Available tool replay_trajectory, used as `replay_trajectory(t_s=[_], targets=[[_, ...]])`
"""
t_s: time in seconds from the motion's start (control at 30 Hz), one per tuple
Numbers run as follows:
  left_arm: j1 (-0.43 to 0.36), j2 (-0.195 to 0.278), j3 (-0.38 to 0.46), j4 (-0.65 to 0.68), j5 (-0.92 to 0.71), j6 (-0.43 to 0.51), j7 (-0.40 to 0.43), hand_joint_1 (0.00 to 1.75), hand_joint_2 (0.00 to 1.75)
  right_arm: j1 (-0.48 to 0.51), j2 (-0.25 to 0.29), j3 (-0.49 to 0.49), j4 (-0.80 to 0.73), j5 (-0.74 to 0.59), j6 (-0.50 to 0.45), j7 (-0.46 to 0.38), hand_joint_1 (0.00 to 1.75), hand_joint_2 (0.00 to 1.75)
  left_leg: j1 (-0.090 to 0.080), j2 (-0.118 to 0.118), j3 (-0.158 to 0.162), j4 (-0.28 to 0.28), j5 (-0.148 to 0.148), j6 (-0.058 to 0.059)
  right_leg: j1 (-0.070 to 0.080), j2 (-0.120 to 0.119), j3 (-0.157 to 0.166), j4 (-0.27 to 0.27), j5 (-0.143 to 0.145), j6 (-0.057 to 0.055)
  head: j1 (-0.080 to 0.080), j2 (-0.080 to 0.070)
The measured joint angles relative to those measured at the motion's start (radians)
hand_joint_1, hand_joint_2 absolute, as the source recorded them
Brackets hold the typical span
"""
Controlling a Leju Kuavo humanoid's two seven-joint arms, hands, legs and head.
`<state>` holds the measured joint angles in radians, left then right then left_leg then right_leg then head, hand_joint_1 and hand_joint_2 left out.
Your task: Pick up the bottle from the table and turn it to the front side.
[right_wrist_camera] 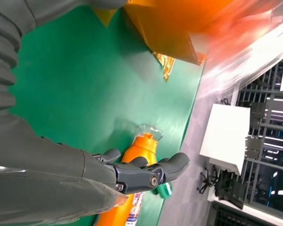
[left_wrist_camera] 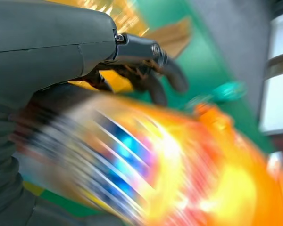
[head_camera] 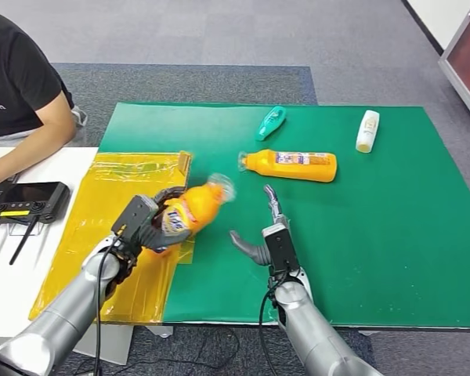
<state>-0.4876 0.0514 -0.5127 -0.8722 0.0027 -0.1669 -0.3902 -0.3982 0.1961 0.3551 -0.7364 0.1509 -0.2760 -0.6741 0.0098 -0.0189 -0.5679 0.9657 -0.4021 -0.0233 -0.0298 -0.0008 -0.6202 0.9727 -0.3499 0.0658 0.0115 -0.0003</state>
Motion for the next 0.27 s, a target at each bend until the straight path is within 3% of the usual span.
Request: replay_trajectory(t_s=[0.27], targets=[[0.049,0.0,-0.009,0.031,0.004,-0.016,0.024,0.0,1.75,0.004,0.0,0.002,0.002,-0.002,-0.003,0.001,0.0,1.75,0.001,0.003,-0.013,0.0,0.001,-0.002,0.001,0.004,-0.015,0.001,0.002,-0.001,0.0,0.0]])
